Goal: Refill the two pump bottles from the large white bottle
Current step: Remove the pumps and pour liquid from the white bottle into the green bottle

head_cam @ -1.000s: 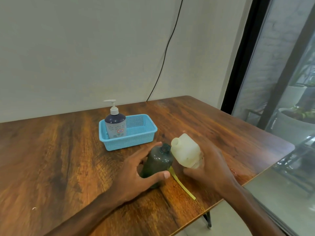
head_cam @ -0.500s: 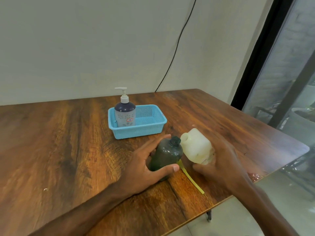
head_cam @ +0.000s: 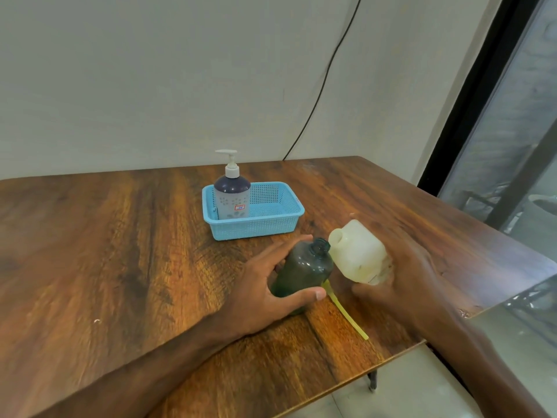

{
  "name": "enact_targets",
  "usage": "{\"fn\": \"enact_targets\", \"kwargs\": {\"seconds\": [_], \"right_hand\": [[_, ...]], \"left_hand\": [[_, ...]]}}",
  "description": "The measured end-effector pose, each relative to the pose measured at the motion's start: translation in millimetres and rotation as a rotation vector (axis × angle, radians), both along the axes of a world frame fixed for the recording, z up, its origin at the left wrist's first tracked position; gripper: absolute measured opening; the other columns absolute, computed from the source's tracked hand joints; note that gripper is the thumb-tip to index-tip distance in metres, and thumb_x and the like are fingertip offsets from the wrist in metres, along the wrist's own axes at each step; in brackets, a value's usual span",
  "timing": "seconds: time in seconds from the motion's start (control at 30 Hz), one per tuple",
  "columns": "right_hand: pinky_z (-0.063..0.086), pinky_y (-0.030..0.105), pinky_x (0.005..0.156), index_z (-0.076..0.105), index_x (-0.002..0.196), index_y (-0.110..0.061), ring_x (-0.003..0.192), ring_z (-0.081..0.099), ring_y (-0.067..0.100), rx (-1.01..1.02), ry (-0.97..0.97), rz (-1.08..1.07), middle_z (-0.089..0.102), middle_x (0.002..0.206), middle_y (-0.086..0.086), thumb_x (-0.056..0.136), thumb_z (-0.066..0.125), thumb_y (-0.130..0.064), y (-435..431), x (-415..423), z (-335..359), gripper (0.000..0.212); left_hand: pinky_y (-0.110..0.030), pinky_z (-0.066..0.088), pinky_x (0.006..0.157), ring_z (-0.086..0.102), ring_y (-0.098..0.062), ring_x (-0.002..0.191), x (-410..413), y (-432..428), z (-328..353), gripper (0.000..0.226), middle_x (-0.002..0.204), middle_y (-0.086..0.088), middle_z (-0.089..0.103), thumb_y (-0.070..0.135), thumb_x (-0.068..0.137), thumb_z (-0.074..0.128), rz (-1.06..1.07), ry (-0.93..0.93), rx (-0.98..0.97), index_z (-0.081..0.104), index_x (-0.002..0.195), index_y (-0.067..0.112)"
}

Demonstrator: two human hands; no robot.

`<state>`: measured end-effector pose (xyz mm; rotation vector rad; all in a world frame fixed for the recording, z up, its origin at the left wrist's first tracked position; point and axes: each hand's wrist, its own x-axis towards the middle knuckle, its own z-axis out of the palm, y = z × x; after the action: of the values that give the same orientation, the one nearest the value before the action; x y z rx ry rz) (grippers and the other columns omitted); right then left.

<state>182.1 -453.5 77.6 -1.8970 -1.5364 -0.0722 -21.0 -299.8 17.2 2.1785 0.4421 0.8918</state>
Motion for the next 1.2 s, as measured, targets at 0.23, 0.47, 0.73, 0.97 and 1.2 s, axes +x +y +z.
{"fn": "enact_targets", "kwargs": {"seconds": [0.23,0.47,0.73,0.97,1.2], "right_hand": [[0.047,0.045,0.100,0.032,0.147,-0.050,0.131,0.043,0.020,-0.040,-0.026,-0.014,0.049,0.145,-0.010,0.064,0.091,-0.049,1,4,2,0.101],[0.046,0.058,0.101,0.026,0.150,-0.052,0.131,0.041,0.019,-0.086,-0.117,-0.026,0.046,0.143,-0.012,0.067,0.084,-0.057,4,3,17,0.102],[0.041,0.060,0.106,0.024,0.151,-0.053,0.131,0.037,0.016,-0.127,-0.176,-0.038,0.043,0.144,-0.009,0.068,0.085,-0.052,1,0,29,0.104],[0.043,0.060,0.105,0.025,0.151,-0.051,0.131,0.038,0.015,-0.118,-0.138,-0.017,0.043,0.144,-0.011,0.068,0.087,-0.050,3,0,25,0.104],[0.043,0.061,0.105,0.024,0.151,-0.053,0.134,0.038,0.019,-0.125,-0.132,-0.019,0.043,0.146,-0.011,0.068,0.088,-0.048,4,0,26,0.105]], "left_hand": [[-0.023,0.053,0.106,0.051,0.003,0.139,1,2,-2,0.082,0.148,0.031,0.055,0.069,0.080,0.079,-0.010,-0.002,0.003,0.041,0.152,0.056],[-0.018,0.053,0.103,0.054,0.000,0.138,1,2,-2,0.081,0.147,0.028,0.057,0.067,0.079,0.080,-0.019,-0.025,0.005,0.043,0.151,0.055],[-0.019,0.053,0.103,0.056,-0.001,0.137,2,1,-2,0.080,0.146,0.027,0.058,0.064,0.080,0.081,-0.029,-0.038,0.002,0.044,0.150,0.054],[-0.015,0.052,0.101,0.056,0.001,0.136,2,2,-1,0.079,0.145,0.028,0.059,0.064,0.080,0.081,-0.033,-0.041,-0.008,0.045,0.150,0.052],[-0.010,0.048,0.102,0.051,0.006,0.138,2,3,-1,0.080,0.146,0.033,0.055,0.069,0.079,0.078,-0.020,-0.014,-0.005,0.039,0.148,0.061]]}}
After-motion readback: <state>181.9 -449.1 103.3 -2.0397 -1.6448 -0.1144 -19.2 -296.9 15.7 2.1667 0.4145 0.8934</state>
